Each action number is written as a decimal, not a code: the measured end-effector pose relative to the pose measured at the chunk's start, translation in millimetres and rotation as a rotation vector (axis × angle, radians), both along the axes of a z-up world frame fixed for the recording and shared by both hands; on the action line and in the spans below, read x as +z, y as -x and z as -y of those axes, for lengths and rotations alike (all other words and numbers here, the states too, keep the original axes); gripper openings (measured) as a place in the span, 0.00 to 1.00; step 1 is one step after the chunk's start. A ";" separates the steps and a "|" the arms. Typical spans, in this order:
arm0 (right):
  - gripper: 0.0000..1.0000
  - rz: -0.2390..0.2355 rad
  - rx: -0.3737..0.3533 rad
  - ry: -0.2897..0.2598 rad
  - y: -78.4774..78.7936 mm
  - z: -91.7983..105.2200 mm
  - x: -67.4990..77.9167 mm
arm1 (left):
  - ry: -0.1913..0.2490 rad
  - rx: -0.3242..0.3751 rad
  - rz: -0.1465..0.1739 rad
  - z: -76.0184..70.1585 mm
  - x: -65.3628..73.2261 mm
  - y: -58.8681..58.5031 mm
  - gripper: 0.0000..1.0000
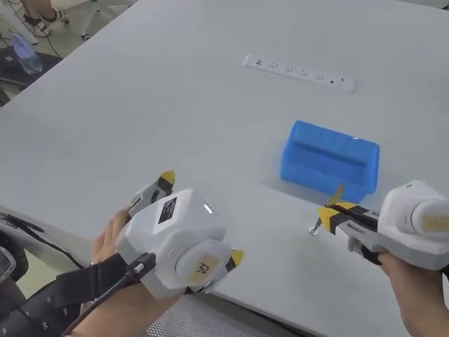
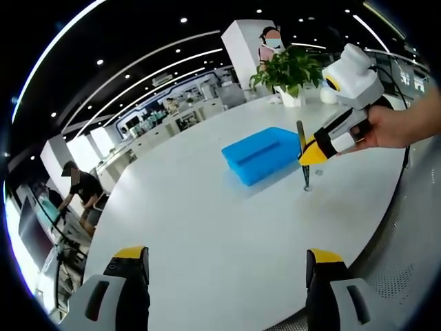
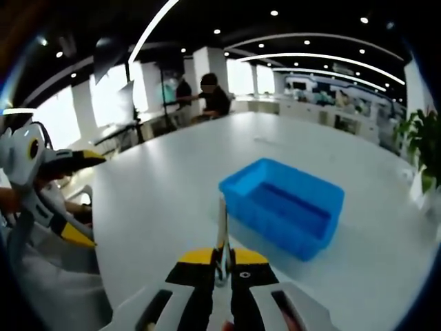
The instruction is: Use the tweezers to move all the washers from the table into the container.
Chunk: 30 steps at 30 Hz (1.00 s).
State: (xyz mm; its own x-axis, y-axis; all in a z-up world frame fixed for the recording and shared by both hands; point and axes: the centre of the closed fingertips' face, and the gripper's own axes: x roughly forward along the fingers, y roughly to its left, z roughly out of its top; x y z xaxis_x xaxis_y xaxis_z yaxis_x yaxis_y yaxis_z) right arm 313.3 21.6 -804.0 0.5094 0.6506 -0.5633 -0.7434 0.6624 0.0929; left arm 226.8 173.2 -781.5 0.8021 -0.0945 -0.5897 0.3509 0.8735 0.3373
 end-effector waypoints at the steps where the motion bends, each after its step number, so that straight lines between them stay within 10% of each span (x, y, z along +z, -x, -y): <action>1: 0.05 -0.002 -0.002 -0.001 0.2 0.2 -0.2 | -0.002 0.000 -0.001 0.0 -0.2 0.1 0.97; 30: 0.05 -0.003 -0.057 -0.007 -2.8 10.2 -6.9 | -0.024 -0.005 -0.007 0.0 -2.3 0.9 0.96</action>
